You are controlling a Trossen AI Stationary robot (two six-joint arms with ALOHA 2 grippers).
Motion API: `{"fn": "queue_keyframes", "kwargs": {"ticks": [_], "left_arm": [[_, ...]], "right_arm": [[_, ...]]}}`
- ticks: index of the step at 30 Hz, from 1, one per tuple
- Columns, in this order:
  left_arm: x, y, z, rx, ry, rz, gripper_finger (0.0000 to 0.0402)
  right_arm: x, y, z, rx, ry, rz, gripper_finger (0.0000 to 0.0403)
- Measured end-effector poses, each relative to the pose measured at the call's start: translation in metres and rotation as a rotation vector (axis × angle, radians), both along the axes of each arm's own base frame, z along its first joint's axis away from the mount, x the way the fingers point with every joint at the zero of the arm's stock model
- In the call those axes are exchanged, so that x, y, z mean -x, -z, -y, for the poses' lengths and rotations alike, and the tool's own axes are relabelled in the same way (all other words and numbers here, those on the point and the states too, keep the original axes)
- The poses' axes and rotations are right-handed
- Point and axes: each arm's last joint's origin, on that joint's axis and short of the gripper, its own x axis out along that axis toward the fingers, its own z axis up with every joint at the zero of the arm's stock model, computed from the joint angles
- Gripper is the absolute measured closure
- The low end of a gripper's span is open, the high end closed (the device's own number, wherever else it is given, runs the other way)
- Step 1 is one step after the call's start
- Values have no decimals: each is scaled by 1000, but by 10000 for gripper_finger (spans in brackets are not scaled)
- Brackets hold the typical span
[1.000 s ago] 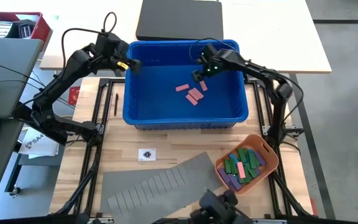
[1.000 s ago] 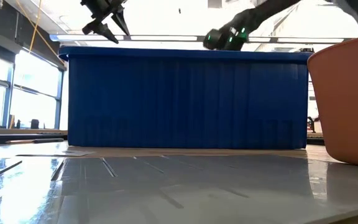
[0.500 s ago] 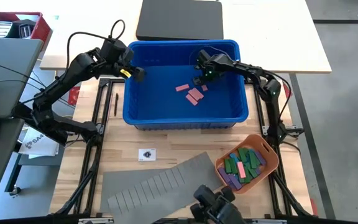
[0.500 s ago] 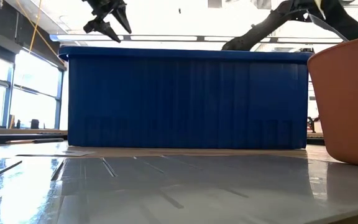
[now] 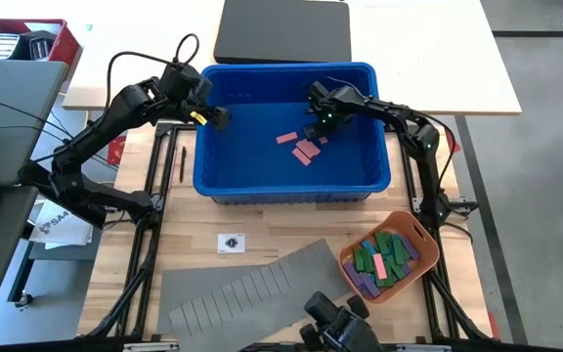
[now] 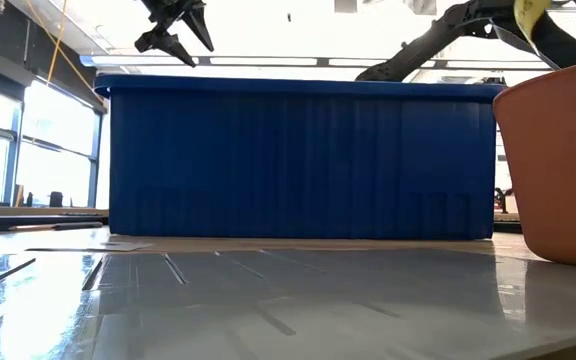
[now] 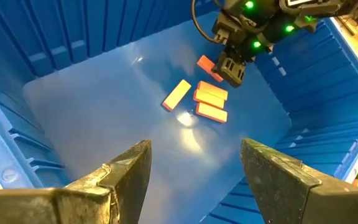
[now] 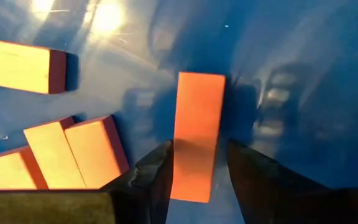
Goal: Sort blocks
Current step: Put the pink block into the orange bin
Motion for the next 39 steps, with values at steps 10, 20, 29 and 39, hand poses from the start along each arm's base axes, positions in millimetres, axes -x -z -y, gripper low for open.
{"fn": "queue_keyframes", "kwargs": {"ticks": [10,20,29,39], "left_arm": [[-1,0,1,-9,18,-10,164],[-1,0,1,-8,19,-11,164],[-1,0,1,-22,33,-22,164],[0,-2,-3,-119,-4,-54,164]], "right_arm": [[0,8,-1,-33,12,-9,226],[-6,24,-9,-87,-32,-73,200],[-9,15,-22,-86,-129,-94,353],[20,-119,-70,106,-138,118,353]]}}
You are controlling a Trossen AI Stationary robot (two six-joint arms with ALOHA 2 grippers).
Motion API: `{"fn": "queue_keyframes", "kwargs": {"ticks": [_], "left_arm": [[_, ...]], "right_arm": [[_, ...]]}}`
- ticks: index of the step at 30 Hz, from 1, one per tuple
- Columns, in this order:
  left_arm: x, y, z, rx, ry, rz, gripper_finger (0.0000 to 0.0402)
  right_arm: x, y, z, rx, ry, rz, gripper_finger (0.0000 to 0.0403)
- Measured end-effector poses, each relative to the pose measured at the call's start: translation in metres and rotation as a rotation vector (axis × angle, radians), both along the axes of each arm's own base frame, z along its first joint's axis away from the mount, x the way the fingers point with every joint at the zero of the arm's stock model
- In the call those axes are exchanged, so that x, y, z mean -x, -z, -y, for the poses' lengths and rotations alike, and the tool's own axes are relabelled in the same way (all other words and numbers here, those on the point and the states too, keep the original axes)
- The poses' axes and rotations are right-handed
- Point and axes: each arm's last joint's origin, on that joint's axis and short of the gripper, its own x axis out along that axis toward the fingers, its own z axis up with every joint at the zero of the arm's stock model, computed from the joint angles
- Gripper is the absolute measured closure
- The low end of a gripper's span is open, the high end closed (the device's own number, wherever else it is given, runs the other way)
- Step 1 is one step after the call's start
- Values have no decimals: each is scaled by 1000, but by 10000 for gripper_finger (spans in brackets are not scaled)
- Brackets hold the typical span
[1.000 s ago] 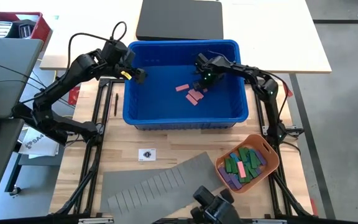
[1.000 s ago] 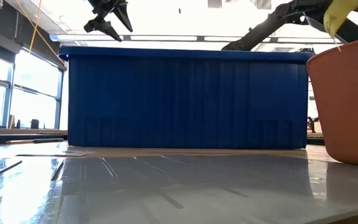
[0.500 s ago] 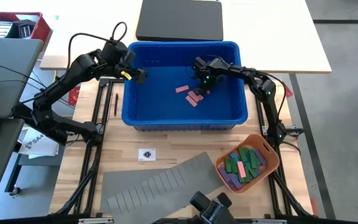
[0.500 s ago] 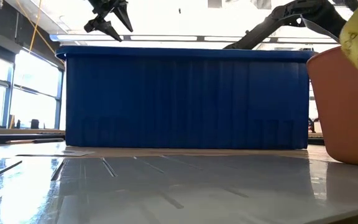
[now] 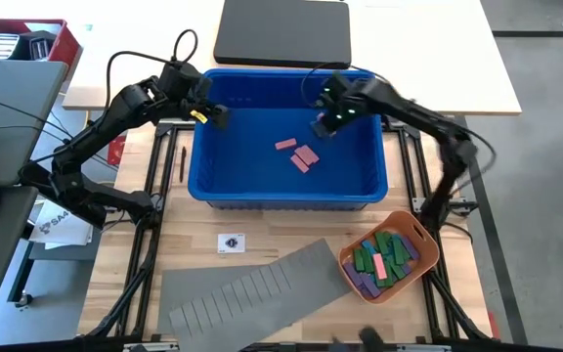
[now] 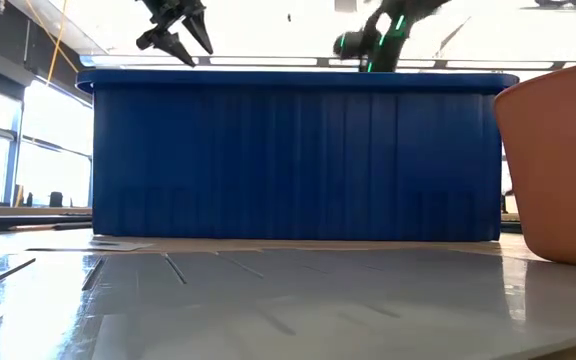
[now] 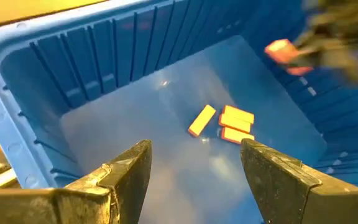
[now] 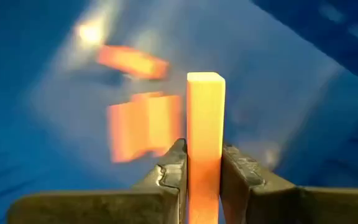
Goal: Sort blocks
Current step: Put the pink block into the orange bin
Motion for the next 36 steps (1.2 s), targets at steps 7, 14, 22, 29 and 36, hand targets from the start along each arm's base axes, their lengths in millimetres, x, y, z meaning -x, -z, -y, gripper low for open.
{"fn": "queue_keyframes", "kwargs": {"ticks": [7,14,22,29,36], "left_arm": [[-3,-5,-3,-94,60,3,164],[-5,-8,-4,-182,125,-25,164],[-6,-9,-4,-207,165,-29,164],[-7,-9,-3,-196,187,-16,164],[-7,-9,-3,-177,168,0,164]], "right_arm": [[35,-84,-108,-162,-315,226,353],[79,-108,-218,-472,-491,107,353],[121,-76,-282,-598,-368,-96,353],[148,6,-297,-744,-161,-77,353],[162,85,-294,-772,137,-231,334]]}}
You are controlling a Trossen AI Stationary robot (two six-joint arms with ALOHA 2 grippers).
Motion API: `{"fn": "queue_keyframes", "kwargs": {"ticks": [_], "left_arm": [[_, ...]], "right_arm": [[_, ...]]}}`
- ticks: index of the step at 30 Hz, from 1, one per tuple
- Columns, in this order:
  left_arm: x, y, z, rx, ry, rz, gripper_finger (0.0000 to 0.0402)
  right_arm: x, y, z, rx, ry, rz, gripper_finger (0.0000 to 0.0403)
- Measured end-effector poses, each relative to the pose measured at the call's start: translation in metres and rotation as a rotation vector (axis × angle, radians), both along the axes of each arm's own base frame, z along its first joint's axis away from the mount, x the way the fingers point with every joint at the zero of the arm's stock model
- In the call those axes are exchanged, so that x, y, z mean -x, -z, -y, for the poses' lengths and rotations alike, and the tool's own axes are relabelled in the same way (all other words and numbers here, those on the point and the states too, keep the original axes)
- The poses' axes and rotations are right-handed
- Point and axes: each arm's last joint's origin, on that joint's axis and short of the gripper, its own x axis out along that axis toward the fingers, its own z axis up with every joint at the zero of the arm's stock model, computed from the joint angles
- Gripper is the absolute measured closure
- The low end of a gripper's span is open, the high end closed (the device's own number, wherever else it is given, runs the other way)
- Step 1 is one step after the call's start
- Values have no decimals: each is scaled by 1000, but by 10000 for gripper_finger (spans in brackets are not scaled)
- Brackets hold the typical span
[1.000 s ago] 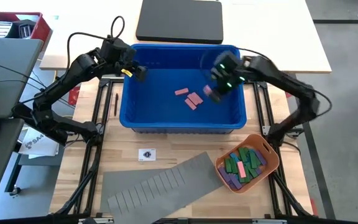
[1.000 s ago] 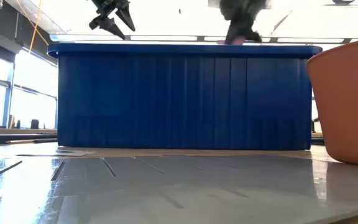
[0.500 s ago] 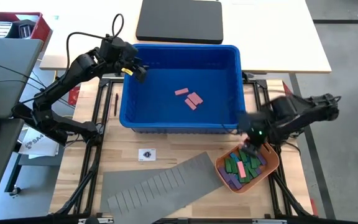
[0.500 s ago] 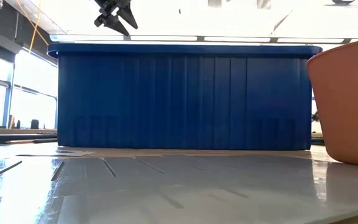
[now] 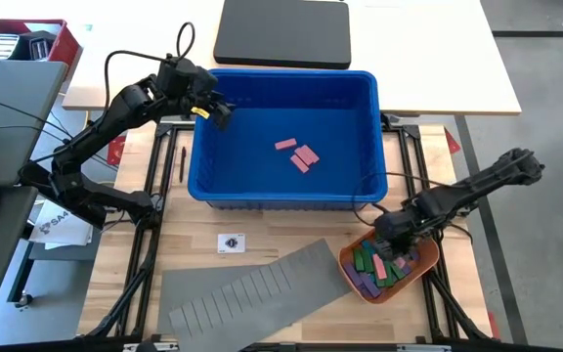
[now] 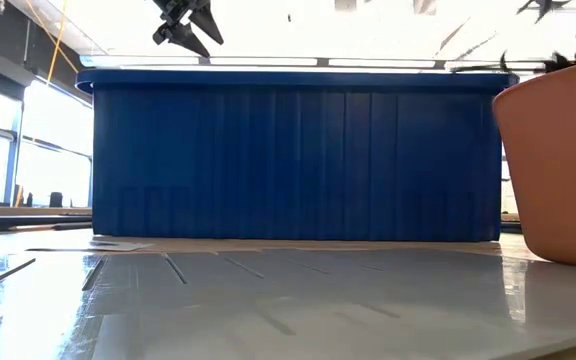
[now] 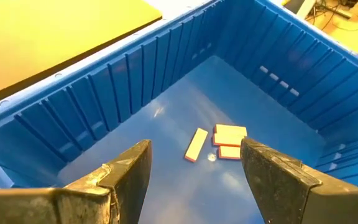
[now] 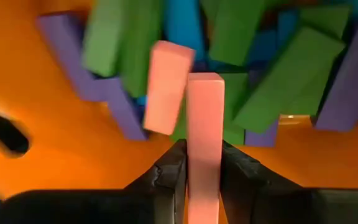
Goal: Sort blocks
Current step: Put the pink block into the orange bin
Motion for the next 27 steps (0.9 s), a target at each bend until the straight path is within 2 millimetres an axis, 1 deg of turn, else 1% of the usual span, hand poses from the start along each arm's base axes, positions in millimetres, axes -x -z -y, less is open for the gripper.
{"fn": "queue_keyframes", "kwargs": {"ticks": [2,6,9,13,15,18,19,23,25,27], "left_arm": [[0,0,0,14,-12,12,164],[0,0,0,52,-47,44,164],[0,-1,0,60,-57,60,164],[-1,-1,0,56,-57,65,164],[-1,-1,0,56,-57,65,164],[-1,-1,0,55,-57,65,164],[-1,-1,0,55,-57,65,164],[-1,-1,-1,28,-35,46,164],[-1,-2,-1,17,-27,44,164],[-1,-2,-1,12,-22,40,164]], "right_arm": [[0,11,0,-28,30,-14,331],[-1,16,-1,-51,44,-16,328],[1,14,-1,-56,50,-23,311],[1,0,0,-69,73,-22,260],[1,-16,-1,-93,69,-2,235],[-3,-54,-3,-129,63,81,217],[-6,-68,-3,-132,50,146,216],[-22,-130,-3,-109,2,508,219],[-34,-153,3,-76,21,647,219],[-50,-169,15,-23,72,738,220]]}}
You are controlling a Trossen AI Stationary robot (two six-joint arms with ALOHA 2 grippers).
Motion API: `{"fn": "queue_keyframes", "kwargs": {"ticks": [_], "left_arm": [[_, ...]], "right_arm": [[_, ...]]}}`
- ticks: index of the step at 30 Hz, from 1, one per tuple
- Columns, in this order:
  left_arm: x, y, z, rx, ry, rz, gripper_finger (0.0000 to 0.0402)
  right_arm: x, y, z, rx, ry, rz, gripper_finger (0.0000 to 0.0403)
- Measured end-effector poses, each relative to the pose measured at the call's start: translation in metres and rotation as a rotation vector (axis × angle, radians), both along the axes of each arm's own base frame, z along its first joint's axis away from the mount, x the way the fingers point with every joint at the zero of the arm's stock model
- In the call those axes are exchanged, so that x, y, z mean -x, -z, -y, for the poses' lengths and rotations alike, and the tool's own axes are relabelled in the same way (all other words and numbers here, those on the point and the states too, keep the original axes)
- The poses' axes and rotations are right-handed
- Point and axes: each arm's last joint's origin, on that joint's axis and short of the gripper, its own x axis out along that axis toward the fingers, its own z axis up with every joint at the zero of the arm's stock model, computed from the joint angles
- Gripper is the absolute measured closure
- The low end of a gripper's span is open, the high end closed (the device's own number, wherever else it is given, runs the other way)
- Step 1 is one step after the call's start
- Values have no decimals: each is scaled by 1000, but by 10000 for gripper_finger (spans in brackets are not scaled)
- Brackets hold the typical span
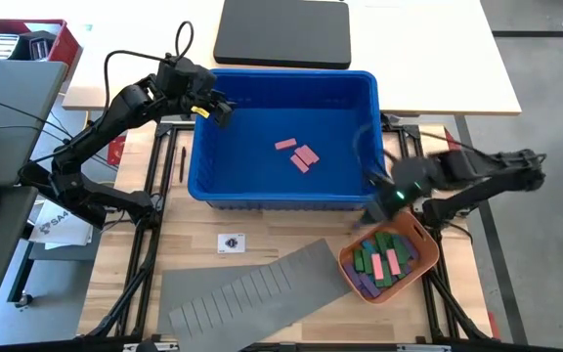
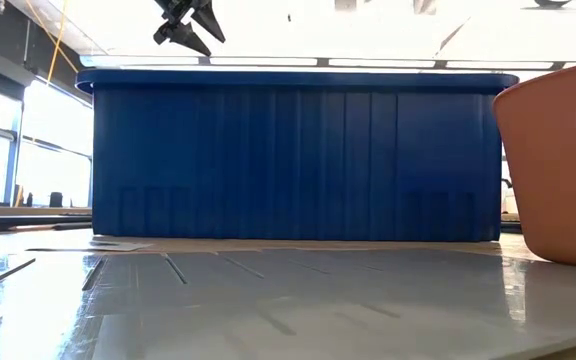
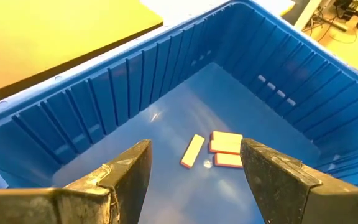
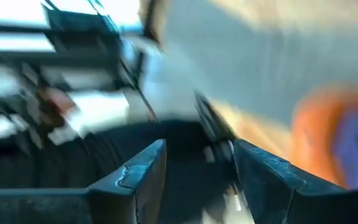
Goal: Sort blocks
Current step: Put the pink block into the orange bin
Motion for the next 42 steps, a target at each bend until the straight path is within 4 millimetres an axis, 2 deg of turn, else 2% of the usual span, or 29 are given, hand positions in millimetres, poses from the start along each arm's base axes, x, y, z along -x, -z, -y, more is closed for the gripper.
{"fn": "queue_keyframes", "kwargs": {"ticks": [3,5,10,13,17,20,23,27,32,37,40,42], "left_arm": [[0,0,0,-1,2,-1,164],[0,0,0,-1,2,-1,164],[1,2,1,24,22,-11,164],[2,6,5,85,73,-29,164],[0,9,5,119,100,-40,164],[-4,14,2,154,120,-38,164],[-6,15,2,185,128,-31,164],[-6,16,2,209,111,-21,164],[-6,16,2,211,108,-19,164],[-6,16,2,212,108,-20,164],[-6,16,3,207,115,-28,164],[-6,16,3,197,126,-37,164]], "right_arm": [[-34,-16,25,109,73,153,220],[-59,-19,48,208,111,214,220],[-110,-8,119,483,140,205,219],[-135,10,167,575,153,131,215],[-162,42,218,669,89,28,195],[-174,68,251,667,86,-80,173],[-176,101,279,603,56,-254,150],[-178,133,299,553,58,-432,132],[-194,167,311,573,38,-441,131],[-214,174,309,789,-166,-327,130],[-221,174,305,935,-345,-248,131],[-223,175,305,991,-404,-234,136]]}}
